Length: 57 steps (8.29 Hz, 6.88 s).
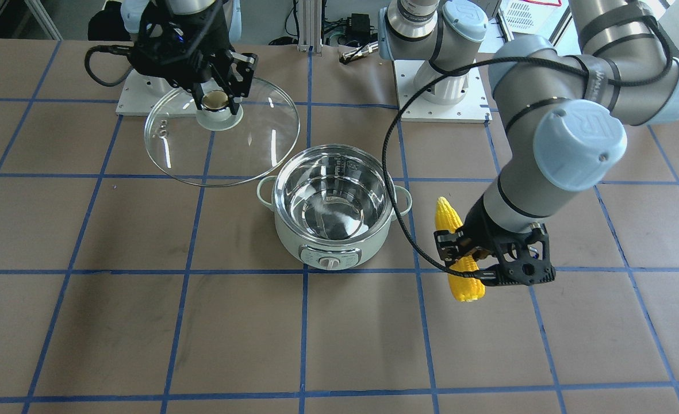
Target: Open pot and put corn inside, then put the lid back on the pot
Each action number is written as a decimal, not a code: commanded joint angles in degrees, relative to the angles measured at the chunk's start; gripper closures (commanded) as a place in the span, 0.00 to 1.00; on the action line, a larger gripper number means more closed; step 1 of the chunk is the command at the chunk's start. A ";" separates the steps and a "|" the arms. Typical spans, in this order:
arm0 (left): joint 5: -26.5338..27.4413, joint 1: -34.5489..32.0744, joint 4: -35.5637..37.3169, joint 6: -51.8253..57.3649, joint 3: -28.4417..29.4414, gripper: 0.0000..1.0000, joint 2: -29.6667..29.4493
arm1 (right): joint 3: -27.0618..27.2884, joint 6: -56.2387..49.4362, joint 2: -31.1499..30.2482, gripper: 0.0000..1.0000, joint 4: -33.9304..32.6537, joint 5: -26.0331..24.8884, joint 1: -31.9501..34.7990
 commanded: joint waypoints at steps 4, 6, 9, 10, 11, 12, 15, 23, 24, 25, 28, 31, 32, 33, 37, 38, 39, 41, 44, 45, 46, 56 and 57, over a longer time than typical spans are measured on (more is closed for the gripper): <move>-4.33 -14.92 -3.57 -10.57 -9.25 1.00 5.96 | 0.00 -5.63 -1.82 0.63 3.70 -0.03 -3.87; -4.15 -16.26 -3.39 -10.84 -12.69 1.00 5.17 | 0.00 -5.89 -1.73 0.63 3.70 -0.11 -3.87; -4.42 -16.79 -2.60 -11.01 -12.97 1.00 3.33 | 0.00 -5.89 -1.73 0.63 3.79 -0.20 -3.87; -4.42 -17.05 -2.42 -11.01 -12.88 1.00 2.28 | 0.00 -5.98 -1.73 0.63 3.79 -0.20 -3.95; -4.42 -17.40 -0.94 -11.01 -12.88 1.00 1.74 | 0.00 -5.98 -1.73 0.63 3.97 -0.20 -3.87; -4.33 -17.49 -0.58 -11.10 -12.79 0.58 1.65 | 0.00 -5.98 -1.73 0.63 3.88 -0.20 -3.87; -3.80 -17.49 -1.45 -14.53 -12.36 0.00 2.70 | 0.00 -6.07 -1.73 0.63 3.79 -0.29 -3.87; 3.32 -8.29 -8.99 -1.81 -1.13 0.00 7.18 | -0.18 -4.76 -0.68 0.66 3.97 0.32 -3.43; 3.49 -5.74 -12.23 0.13 0.90 0.00 8.75 | -0.70 -2.83 0.54 0.66 3.79 0.67 -2.21; 7.32 -3.19 -13.22 2.24 2.31 0.00 9.64 | -1.57 -0.12 2.29 0.66 3.44 0.68 0.41; 9.21 -1.23 -13.14 3.31 2.68 0.00 10.61 | -2.55 12.26 10.01 0.66 -6.01 1.03 11.14; 8.68 -1.23 -13.14 3.23 1.89 0.00 11.84 | -2.55 18.00 15.13 0.66 -10.44 1.20 16.60; 8.59 -1.14 -13.14 3.23 1.88 0.00 11.85 | -2.55 19.32 15.84 0.66 -10.62 1.55 17.05; 8.50 -1.14 -13.06 3.23 1.88 0.00 11.85 | -1.94 20.64 16.28 0.66 -13.58 2.51 17.66; 8.50 -1.14 -13.14 3.23 1.88 0.00 11.93 | -1.49 21.62 17.60 0.66 -16.25 2.00 18.28; 8.59 -1.05 -13.14 3.23 1.88 0.00 11.76 | -1.41 21.71 18.39 0.66 -16.42 2.34 18.28; 8.59 -0.97 -13.14 3.23 1.88 0.00 11.76 | -1.15 21.62 18.92 0.66 -16.42 2.35 18.28; 8.50 -0.97 -13.14 3.23 1.88 0.00 11.76 | -0.27 19.00 18.92 0.66 -16.25 1.56 18.11; 6.39 -1.14 -13.05 3.23 1.80 0.00 12.02 | 0.26 19.07 19.01 0.66 -16.51 2.09 17.67; 6.31 -1.05 -13.06 3.23 1.80 0.00 12.02 | 0.26 18.98 19.01 0.66 -16.51 1.91 17.67; 6.31 -1.05 -13.06 3.23 1.88 0.00 12.02 | 0.26 18.81 19.10 0.66 -16.51 1.65 17.67; 6.04 -0.97 -13.06 3.23 1.88 0.00 12.11 | 0.44 18.72 20.50 0.66 -19.85 1.64 17.67; 6.04 -0.97 -13.06 3.23 1.88 0.00 12.11 | 0.53 18.80 20.50 0.66 -19.85 1.64 17.67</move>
